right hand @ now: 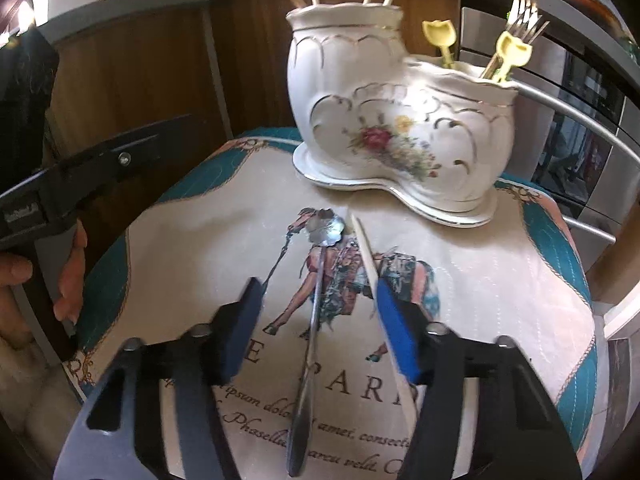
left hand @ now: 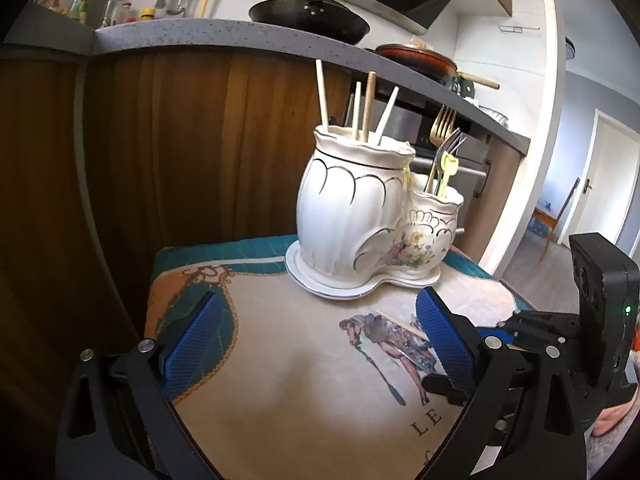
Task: Organize utensils
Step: 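Grasp the silver flower-handled spoon with the right tool while the left tool grasps the last chopstick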
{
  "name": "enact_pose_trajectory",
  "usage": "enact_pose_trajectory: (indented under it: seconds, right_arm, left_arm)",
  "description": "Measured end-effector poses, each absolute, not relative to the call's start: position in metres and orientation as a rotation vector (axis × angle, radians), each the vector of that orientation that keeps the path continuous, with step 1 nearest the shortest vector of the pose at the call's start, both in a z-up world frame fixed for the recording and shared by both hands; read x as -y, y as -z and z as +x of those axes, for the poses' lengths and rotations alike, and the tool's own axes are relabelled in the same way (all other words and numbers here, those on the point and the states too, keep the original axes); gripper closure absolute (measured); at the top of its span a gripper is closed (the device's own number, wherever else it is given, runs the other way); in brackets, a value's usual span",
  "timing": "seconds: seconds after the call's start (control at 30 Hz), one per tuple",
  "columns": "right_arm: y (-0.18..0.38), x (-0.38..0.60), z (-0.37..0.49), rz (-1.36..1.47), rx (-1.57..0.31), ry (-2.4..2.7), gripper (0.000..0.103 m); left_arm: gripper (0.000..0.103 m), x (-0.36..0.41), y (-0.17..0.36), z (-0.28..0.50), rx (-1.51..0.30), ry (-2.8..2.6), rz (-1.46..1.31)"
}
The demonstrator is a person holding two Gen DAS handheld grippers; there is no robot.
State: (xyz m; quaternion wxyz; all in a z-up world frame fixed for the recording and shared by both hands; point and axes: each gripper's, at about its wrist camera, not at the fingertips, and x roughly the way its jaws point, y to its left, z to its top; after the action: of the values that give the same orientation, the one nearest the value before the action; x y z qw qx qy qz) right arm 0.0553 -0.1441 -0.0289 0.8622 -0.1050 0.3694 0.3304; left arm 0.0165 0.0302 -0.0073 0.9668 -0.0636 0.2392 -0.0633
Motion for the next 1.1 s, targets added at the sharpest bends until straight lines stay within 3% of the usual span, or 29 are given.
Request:
enact_pose_trajectory:
  seconds: [0.2,0.33,0.47,0.83,1.1]
  right_arm:
    - [0.04,0.127,0.057,-0.28,-0.818,-0.688,0.081]
    - [0.042,0.123,0.062,-0.277,-0.838,-0.68,0.086]
    - [0.043,0.118,0.061,-0.28,-0.838,-0.679,0.1]
    - [0.005,0.18,0.053,-0.123,-0.746,-0.668,0.1]
    - [-0.015,0.235,0.06,-0.039,-0.684,-0.621,0.1]
  left_arm:
    - [0.006,-0.028,0.008,0.017,-0.485,0.125,-0.12]
    - [0.006,-0.028,0.008,0.017,-0.482,0.121,-0.123]
    - [0.006,-0.028,0.008,0.016,-0.481,0.123,-0.118]
    - [0.006,-0.006,0.008,0.016,-0.52,0.067,-0.082]
    - [0.006,0.053,0.032,0.033,-0.714,0.034,-0.151]
